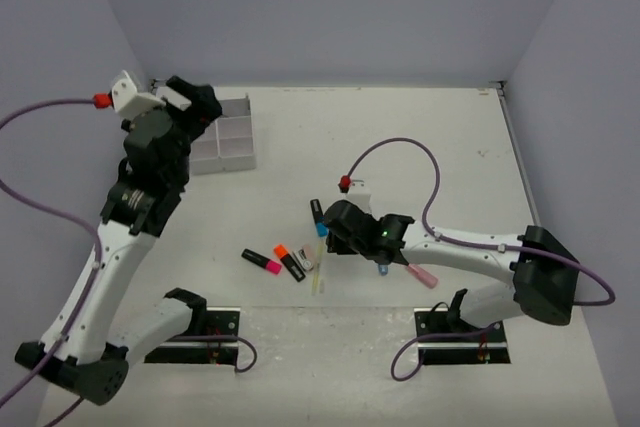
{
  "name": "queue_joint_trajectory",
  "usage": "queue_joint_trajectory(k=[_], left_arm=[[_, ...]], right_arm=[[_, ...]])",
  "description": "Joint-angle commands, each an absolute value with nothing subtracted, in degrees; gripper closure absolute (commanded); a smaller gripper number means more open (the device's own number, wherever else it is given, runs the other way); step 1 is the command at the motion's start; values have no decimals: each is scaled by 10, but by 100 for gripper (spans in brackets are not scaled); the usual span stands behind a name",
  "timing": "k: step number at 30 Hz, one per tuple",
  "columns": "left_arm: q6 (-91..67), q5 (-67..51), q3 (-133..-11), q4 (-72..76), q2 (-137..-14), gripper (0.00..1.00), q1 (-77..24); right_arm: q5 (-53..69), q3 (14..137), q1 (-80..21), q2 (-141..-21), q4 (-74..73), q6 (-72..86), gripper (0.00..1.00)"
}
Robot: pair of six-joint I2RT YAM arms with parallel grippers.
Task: Sort the stationery into containers
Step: Pick up the pen from the center of the board.
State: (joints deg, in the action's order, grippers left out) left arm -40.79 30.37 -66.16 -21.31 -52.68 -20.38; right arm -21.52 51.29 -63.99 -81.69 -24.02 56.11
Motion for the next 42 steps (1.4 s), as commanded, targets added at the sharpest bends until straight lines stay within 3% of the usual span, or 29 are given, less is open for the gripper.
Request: queue_joint_trajectory(k=[1, 9, 42], left_arm=[[-368, 200, -564, -343, -475, 0, -204], [-303, 138, -505, -405, -400, 0, -205], [-285, 97, -490, -383, -381, 0, -205]], right_arm=[[-247, 550, -668, -868, -268, 645, 67], [-272, 618, -688, -955, -327, 696, 79], [-244, 649, -705, -1019, -308, 691, 81]])
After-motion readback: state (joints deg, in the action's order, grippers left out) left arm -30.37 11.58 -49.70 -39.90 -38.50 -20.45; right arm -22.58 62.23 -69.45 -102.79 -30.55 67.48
